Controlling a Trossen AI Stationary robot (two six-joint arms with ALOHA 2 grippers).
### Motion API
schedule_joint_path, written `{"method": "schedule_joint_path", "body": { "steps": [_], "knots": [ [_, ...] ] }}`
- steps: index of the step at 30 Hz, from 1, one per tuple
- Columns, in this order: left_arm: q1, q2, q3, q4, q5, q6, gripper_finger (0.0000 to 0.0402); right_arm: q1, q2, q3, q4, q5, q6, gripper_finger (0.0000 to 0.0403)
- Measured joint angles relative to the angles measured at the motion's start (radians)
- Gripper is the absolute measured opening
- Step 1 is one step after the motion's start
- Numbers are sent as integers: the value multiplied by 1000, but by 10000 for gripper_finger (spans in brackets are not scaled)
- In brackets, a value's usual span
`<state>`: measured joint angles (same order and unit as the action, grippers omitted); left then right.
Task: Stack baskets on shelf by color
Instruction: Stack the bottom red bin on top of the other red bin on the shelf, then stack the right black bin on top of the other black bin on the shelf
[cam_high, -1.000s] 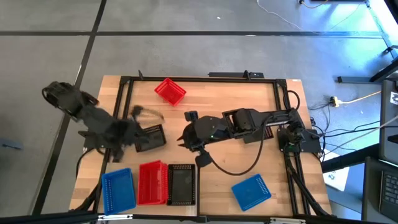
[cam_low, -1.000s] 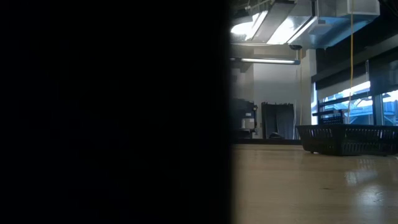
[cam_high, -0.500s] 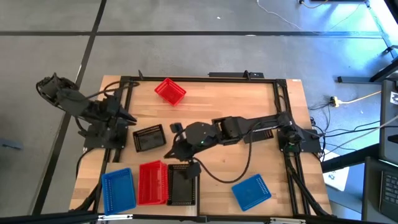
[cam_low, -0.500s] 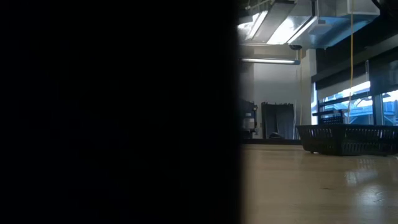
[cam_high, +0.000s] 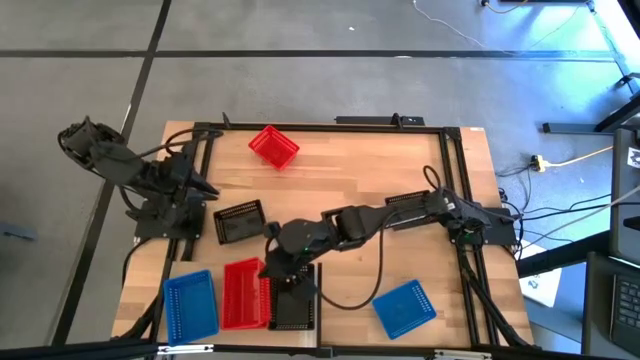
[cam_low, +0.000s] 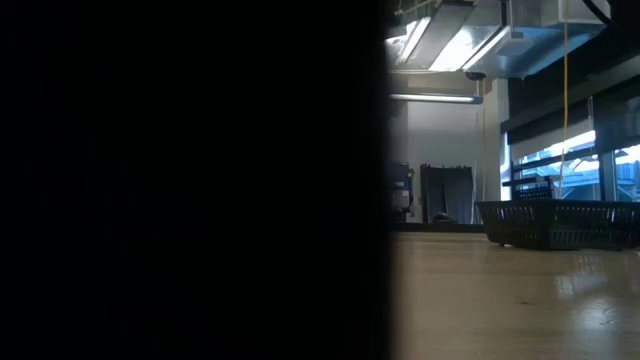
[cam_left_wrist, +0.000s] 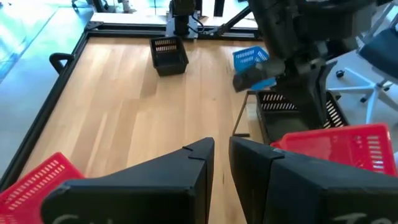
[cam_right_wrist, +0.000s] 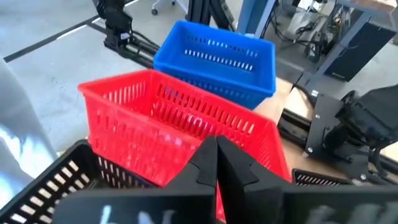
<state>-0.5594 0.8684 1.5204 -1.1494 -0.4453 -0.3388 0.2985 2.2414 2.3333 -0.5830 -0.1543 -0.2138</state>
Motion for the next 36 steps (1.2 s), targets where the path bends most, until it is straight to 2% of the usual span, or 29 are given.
{"method": "schedule_joint_path", "body": {
  "steps": [12,18,22,32,36],
  "knots": [
    [0,0,-1,-48,1,-2,41,1,33,1,40,-32,0,0],
    [0,0,-1,-51,136,14,41,-3,48,0,37,-32,3,0],
    [0,0,-1,-52,186,0,41,-3,42,1,38,-18,2,0],
    [0,0,-1,-55,352,1,41,1,-46,22,-85,252,65,0],
    [0,0,-1,-55,360,7,41,1,-108,21,-186,404,142,0]
  ]
}}
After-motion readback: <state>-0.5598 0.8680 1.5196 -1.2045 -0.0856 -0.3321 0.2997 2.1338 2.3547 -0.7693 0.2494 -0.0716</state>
